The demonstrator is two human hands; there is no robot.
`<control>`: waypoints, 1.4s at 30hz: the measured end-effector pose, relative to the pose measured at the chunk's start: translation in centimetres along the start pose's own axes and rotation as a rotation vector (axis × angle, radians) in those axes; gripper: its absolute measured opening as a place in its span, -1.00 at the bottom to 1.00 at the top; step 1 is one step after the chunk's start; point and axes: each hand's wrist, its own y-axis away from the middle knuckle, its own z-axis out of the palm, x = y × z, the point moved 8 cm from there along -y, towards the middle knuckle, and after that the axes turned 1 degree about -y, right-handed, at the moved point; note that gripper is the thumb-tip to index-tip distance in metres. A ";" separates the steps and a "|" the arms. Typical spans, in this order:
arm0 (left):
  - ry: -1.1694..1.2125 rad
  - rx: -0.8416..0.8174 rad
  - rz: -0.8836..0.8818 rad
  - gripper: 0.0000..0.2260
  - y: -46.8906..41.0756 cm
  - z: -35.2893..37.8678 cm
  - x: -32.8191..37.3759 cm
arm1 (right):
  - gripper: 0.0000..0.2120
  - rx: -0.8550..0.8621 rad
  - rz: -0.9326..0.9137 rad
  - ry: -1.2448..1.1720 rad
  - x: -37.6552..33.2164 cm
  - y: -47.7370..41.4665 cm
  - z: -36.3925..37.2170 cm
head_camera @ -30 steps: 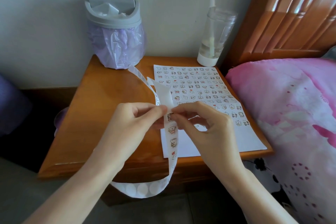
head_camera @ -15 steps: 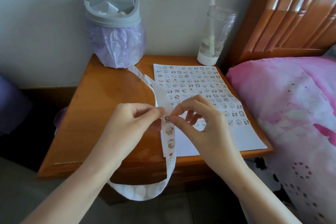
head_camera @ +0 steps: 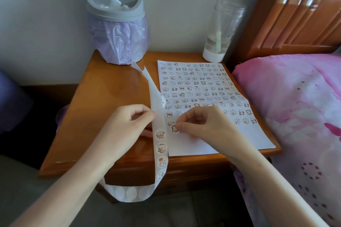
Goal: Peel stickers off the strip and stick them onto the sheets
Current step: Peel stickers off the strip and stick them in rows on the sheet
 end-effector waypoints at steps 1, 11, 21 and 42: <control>0.015 -0.004 -0.011 -0.80 -0.1 0.1 -0.2 | -0.95 0.001 0.000 0.012 0.0 -0.1 0.1; 0.073 -0.035 -0.090 -0.81 -0.2 0.4 -1.0 | -0.96 0.000 0.008 0.056 0.5 -0.3 0.7; 0.050 -0.056 -0.093 -0.80 -0.2 0.4 -1.1 | -0.95 0.041 -0.042 0.098 0.6 -0.2 1.0; -0.043 -0.030 -0.059 -0.81 -0.1 0.2 -0.7 | -0.76 0.162 -0.087 0.276 0.3 0.1 0.8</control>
